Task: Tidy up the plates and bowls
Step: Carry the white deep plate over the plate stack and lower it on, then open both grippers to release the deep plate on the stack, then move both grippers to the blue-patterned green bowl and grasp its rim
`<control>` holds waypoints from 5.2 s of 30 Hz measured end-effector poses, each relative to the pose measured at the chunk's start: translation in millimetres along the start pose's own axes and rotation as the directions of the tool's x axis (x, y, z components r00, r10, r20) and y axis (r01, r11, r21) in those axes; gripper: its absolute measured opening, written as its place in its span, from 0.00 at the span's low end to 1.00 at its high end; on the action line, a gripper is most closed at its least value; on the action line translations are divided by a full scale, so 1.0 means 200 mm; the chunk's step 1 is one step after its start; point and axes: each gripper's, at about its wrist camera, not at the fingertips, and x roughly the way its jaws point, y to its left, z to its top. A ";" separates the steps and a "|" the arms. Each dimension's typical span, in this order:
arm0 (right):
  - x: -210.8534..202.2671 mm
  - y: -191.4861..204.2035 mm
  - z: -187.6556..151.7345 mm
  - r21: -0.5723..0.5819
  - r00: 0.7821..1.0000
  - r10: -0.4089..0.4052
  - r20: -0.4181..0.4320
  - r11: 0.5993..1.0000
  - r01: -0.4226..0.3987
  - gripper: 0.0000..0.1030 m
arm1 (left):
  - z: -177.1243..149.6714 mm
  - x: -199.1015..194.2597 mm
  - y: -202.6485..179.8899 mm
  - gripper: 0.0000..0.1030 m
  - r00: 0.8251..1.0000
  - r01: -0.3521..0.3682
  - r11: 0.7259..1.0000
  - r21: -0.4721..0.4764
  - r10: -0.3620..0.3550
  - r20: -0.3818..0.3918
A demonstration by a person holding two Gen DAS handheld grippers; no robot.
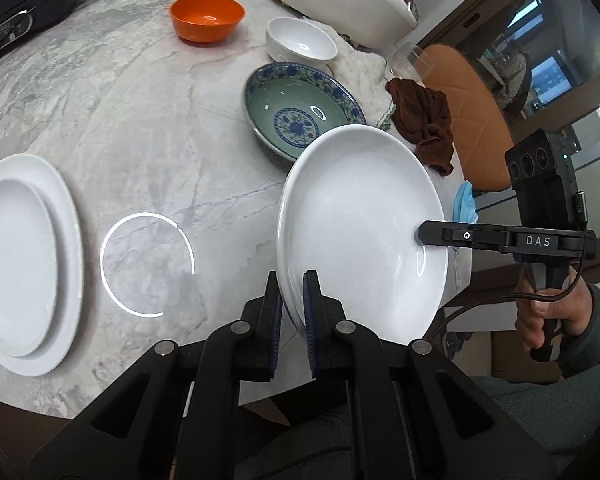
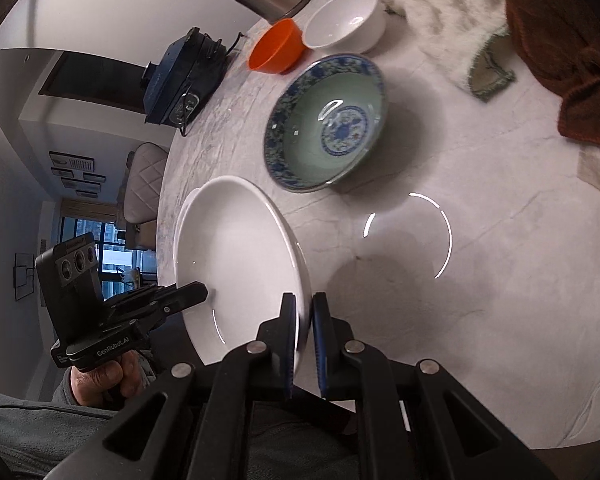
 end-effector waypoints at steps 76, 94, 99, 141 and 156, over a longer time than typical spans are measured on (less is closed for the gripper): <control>1.47 1.04 0.26 -0.287 0.944 -0.292 -0.153 0.927 0.241 0.13 | -0.10 -0.23 1.62 0.14 0.964 -0.259 0.957 -0.130 0.249 -0.091; 1.49 1.09 0.23 -0.357 0.927 -0.364 -0.093 0.881 0.310 0.10 | -0.10 -0.30 1.53 0.74 0.981 -0.191 0.979 -0.075 0.189 -0.036; 1.49 1.10 0.23 -0.356 0.925 -0.373 -0.072 0.876 0.326 0.17 | -0.10 -0.42 1.53 0.80 0.983 -0.183 0.980 -0.079 0.184 0.006; 0.06 -0.31 0.74 0.078 0.997 -0.028 0.075 0.997 0.022 0.59 | 0.83 0.54 0.29 0.82 0.989 -0.147 0.987 -0.061 0.146 -0.023; 0.18 -0.47 0.76 0.128 1.000 0.019 -0.012 0.992 -0.017 0.48 | 0.90 0.79 0.30 0.31 0.993 -0.067 0.995 -0.078 0.058 -0.106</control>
